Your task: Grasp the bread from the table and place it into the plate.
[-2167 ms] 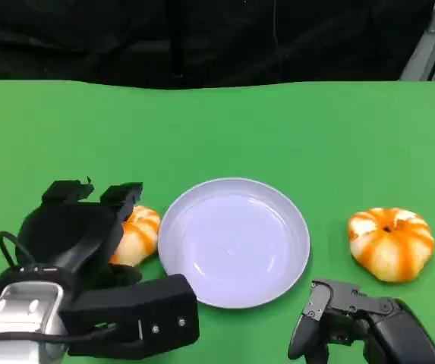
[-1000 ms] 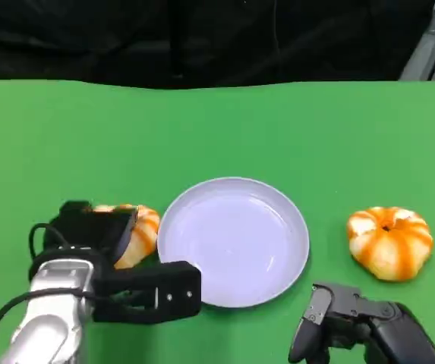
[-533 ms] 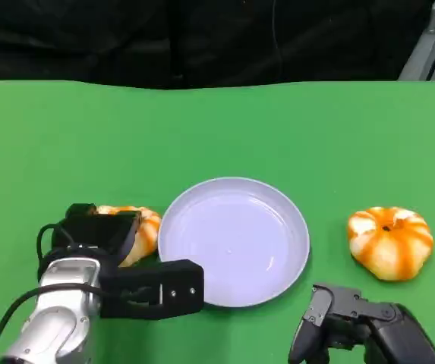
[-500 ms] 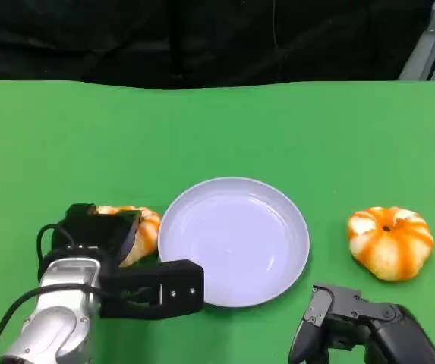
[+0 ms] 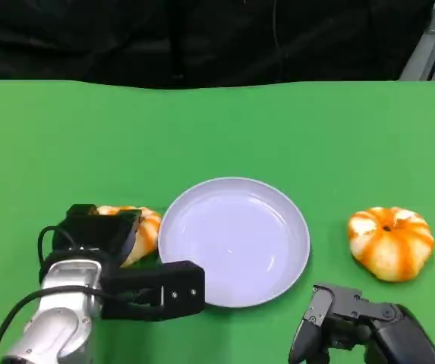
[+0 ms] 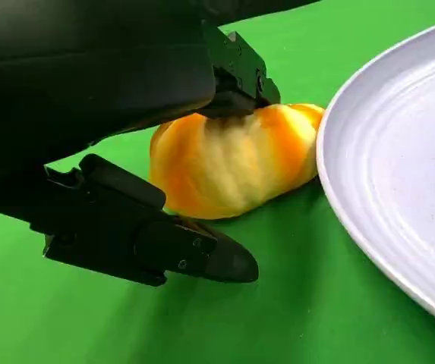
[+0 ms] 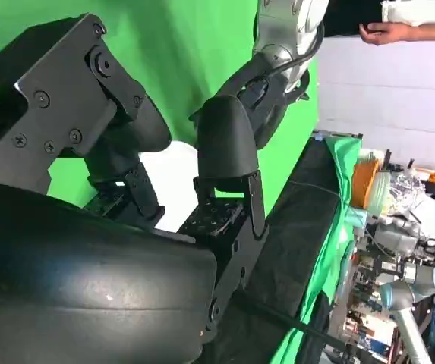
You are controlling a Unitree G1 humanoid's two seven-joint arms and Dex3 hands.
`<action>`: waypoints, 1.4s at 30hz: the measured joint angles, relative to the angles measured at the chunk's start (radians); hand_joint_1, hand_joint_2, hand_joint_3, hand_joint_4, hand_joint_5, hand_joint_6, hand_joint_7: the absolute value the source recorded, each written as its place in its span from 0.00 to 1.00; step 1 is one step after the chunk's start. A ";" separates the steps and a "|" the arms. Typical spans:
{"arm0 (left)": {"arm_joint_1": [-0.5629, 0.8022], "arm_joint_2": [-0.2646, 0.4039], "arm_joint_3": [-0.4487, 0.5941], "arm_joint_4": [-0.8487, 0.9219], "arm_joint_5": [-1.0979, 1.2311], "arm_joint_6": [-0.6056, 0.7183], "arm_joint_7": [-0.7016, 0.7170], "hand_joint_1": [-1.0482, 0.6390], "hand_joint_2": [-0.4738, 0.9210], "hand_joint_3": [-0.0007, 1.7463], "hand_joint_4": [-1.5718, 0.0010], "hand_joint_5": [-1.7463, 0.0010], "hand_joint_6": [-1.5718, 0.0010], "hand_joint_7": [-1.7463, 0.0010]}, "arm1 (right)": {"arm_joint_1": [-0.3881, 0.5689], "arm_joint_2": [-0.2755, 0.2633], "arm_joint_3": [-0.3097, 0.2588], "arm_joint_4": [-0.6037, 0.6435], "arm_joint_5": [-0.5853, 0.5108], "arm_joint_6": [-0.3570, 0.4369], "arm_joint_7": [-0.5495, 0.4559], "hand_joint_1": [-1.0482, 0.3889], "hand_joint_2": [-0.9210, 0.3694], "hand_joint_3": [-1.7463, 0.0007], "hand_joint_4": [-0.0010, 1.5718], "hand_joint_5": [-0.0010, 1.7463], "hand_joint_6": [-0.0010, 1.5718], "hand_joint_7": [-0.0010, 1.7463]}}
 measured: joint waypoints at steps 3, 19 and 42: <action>0.003 0.004 0.007 0.000 -0.024 -0.016 0.037 0.38 0.99 0.06 0.70 0.73 0.64 0.95 | 0.000 0.000 0.001 0.000 0.000 -0.001 0.000 0.81 0.51 0.12 0.57 0.96 0.49 0.84; 0.113 0.082 0.098 0.035 -0.134 -0.262 0.438 0.50 0.94 0.12 0.45 0.00 0.62 0.00 | -0.003 -0.001 -0.002 0.000 -0.002 -0.004 0.000 0.80 0.50 0.13 0.57 0.96 0.48 0.83; 0.141 0.060 0.139 -0.134 -0.121 -0.413 0.651 0.49 0.65 0.71 0.38 0.00 0.52 0.00 | -0.007 -0.002 -0.005 0.003 0.001 -0.002 0.003 0.81 0.50 0.14 0.58 0.95 0.49 0.83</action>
